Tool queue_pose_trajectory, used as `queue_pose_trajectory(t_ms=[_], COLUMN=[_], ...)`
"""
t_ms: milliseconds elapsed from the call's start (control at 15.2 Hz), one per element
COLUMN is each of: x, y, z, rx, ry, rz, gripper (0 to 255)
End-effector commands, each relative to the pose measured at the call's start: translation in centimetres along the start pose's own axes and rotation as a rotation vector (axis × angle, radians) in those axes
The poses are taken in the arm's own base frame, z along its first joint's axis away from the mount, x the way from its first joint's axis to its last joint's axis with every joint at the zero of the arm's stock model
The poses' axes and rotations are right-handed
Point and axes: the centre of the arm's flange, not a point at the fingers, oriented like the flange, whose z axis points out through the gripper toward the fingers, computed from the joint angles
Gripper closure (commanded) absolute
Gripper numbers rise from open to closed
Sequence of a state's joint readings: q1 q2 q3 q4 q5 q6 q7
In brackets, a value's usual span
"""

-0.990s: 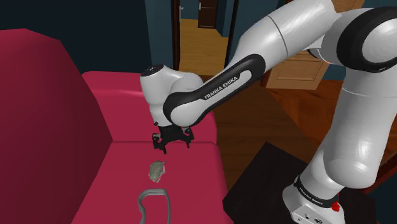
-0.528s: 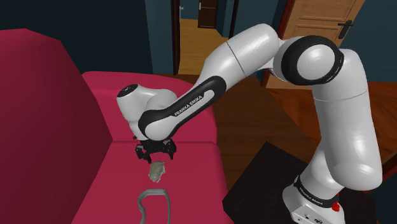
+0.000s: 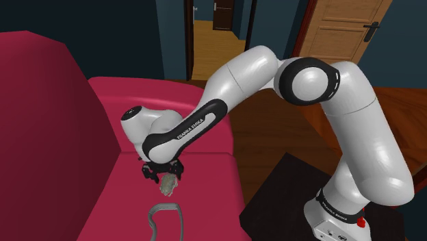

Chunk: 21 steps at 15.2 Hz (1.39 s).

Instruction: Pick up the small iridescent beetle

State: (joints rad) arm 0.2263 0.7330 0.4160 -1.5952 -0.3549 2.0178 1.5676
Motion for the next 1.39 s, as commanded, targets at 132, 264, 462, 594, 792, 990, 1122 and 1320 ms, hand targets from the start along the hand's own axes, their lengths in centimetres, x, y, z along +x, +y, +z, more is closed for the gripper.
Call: queue_pose_trajectory(t_ms=[132, 264, 462, 594, 792, 990, 1122, 1320], x=[-0.1, -0.1, -0.1, -0.1, -0.1, -0.1, -0.1, -0.1], y=[-0.3, -0.3, -0.3, -0.3, -0.3, 0.1, 0.3, 0.7], z=[1.3, 1.3, 1.3, 1.3, 1.3, -0.2, -1.3, -2.8], rx=[0.0, 0.0, 0.0, 0.0, 0.0, 0.0, 0.0, 0.0], ry=[0.0, 0.0, 0.0, 0.0, 0.0, 0.0, 0.0, 0.0], rz=[0.0, 0.0, 0.0, 0.0, 0.0, 0.0, 0.0, 0.0], gripper=[0, 255, 255, 255, 255, 255, 255, 255])
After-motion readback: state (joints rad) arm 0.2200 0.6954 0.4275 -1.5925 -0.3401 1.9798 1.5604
